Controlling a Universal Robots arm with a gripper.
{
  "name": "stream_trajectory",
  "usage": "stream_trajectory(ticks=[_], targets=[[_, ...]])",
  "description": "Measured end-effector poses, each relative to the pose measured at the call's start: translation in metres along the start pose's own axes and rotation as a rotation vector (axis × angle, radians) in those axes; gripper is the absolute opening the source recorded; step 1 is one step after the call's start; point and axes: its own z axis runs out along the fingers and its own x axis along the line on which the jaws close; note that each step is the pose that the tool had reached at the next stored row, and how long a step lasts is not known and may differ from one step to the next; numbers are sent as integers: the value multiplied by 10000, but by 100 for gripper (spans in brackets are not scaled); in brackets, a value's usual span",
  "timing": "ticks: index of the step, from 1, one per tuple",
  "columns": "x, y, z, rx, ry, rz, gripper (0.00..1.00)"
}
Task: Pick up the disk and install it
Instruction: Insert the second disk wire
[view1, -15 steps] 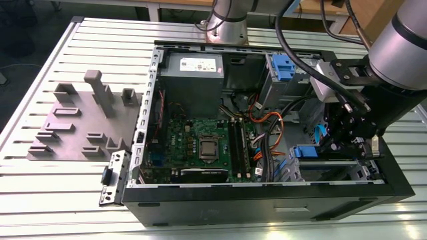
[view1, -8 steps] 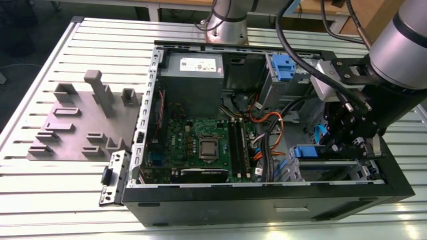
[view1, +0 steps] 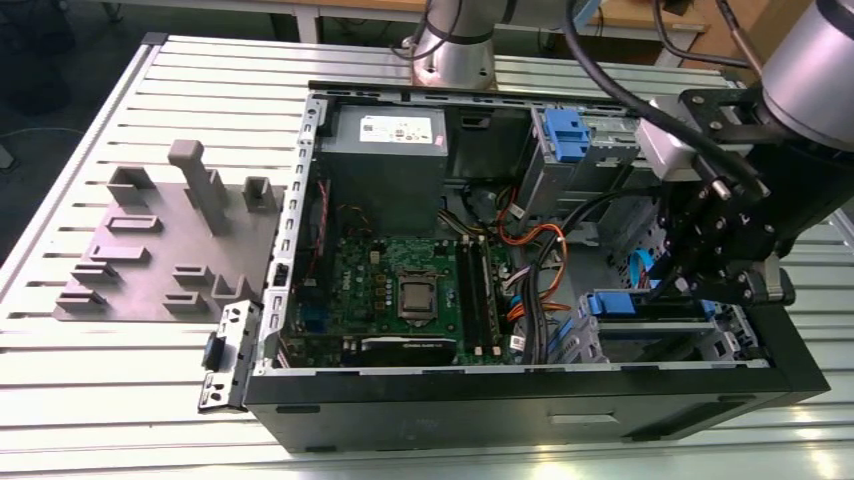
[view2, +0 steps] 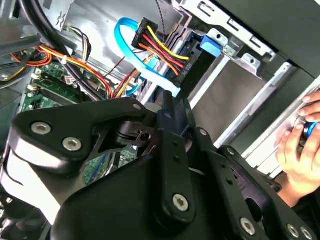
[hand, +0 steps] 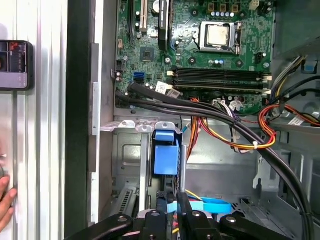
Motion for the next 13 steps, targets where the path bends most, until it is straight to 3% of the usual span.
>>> stream_trajectory(ticks=[3, 8, 10, 13], targets=[[0, -3, -58, -11, -1, 0, 23], [0, -3, -60, -12, -6, 0, 22], [0, -3, -61, -12, -6, 0, 11], [0, -3, -61, -12, -9, 1, 11]])
